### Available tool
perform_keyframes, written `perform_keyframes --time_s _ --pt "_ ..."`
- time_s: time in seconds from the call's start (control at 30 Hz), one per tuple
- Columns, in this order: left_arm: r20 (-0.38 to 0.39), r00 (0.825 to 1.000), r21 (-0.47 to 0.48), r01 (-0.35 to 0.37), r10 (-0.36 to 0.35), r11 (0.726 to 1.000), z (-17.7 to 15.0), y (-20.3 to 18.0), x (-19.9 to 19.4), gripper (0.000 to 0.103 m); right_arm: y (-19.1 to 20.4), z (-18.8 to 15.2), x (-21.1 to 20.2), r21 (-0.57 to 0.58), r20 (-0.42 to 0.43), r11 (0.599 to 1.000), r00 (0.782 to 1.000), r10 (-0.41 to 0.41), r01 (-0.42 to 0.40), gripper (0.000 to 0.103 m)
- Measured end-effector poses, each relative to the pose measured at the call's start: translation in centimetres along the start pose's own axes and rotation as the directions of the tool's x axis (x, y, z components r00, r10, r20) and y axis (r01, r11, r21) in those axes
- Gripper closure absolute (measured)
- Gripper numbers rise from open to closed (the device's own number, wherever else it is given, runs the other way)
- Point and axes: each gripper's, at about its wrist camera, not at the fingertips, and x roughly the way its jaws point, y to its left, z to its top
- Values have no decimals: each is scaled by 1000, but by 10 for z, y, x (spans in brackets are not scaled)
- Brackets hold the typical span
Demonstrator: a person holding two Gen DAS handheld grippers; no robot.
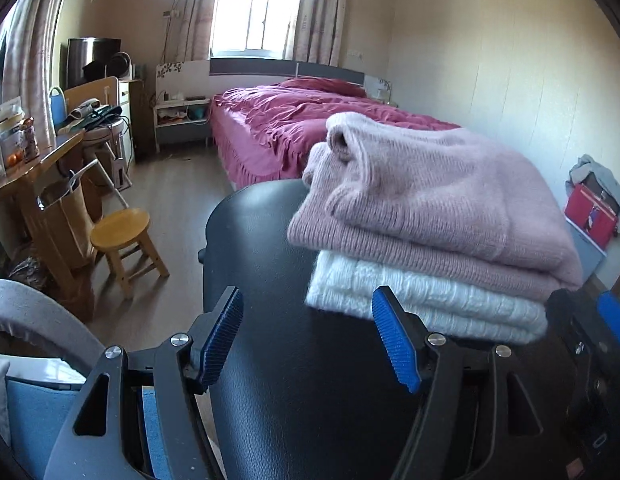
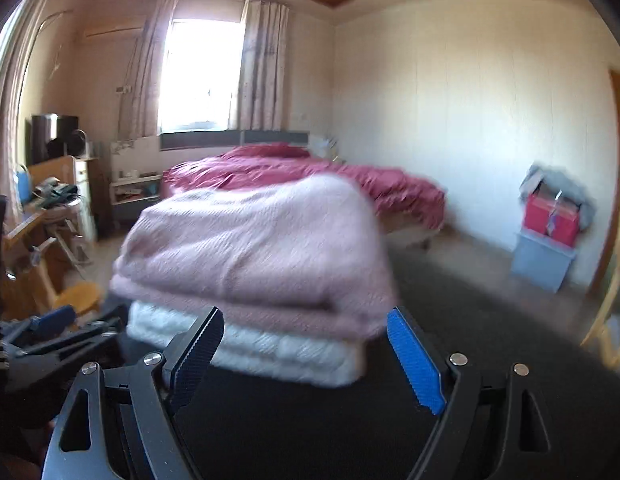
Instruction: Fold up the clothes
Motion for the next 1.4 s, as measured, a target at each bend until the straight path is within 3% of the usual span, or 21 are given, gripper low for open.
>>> perform_keyframes --time_s 0.2,0.3,0.47,0.8,1.1,1.2,1.4 --pt "96 994 87 -59 50 994 1 -16 -19 33 -20 2 3 107 0 994 1000 -18 17 17" --pt "108 992 138 -81 66 987 -1 -26 -21 33 -28 2 1 153 -6 988 1000 -23 24 17" --pt "144 987 205 -99 70 974 -3 -41 -39 33 -28 2 -1 149 4 989 1000 -19 18 17" --pt "159 987 152 -57 33 987 -4 -40 -44 33 -28 2 -14 150 45 988 998 -35 28 17" --pt "128 990 149 -85 66 985 -8 -40 -35 33 -19 2 -14 93 27 994 998 -55 52 17" --pt "142 987 151 -103 81 983 -9 -41 -38 22 -20 1 -15 91 22 994 997 -68 66 17" --pt "169 981 141 -122 98 983 -10 -40 -45 18 -22 0 -19 95 21 992 997 -79 77 17"
